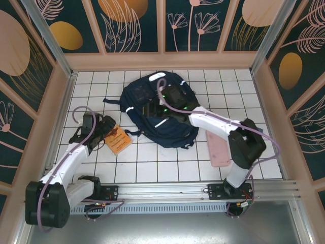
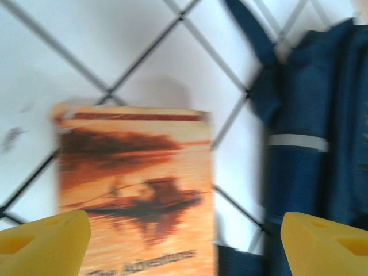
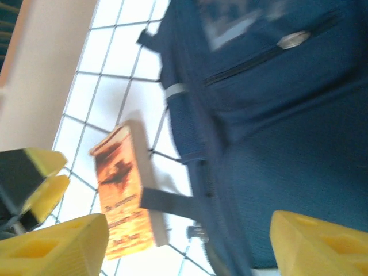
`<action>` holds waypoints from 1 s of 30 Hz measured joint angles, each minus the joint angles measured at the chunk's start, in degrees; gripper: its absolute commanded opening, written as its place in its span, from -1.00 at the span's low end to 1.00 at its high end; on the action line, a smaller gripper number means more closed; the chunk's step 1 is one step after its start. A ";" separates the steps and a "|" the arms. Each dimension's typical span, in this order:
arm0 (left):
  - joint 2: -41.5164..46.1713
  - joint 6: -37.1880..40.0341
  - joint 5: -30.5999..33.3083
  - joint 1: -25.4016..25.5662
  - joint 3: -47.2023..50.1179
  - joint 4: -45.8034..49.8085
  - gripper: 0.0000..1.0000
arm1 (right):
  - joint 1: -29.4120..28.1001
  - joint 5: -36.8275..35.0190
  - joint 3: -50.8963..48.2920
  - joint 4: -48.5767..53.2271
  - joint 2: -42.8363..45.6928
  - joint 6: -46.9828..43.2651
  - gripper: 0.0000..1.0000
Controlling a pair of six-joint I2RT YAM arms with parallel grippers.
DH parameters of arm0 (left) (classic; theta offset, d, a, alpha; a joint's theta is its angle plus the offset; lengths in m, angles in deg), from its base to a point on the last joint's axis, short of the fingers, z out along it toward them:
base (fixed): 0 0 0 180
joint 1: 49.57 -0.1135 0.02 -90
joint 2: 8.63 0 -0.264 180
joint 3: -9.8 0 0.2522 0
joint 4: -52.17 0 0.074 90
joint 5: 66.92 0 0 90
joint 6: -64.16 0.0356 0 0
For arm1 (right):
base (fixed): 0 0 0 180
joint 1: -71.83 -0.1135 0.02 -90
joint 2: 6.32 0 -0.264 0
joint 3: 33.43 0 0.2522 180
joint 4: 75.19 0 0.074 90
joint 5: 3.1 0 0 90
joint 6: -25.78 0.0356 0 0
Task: Pack the student bag
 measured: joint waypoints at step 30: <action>-1.90 -4.24 -9.11 -3.67 11.39 -6.99 0.25 | -9.46 3.34 47.71 14.03 -45.18 -13.51 -0.17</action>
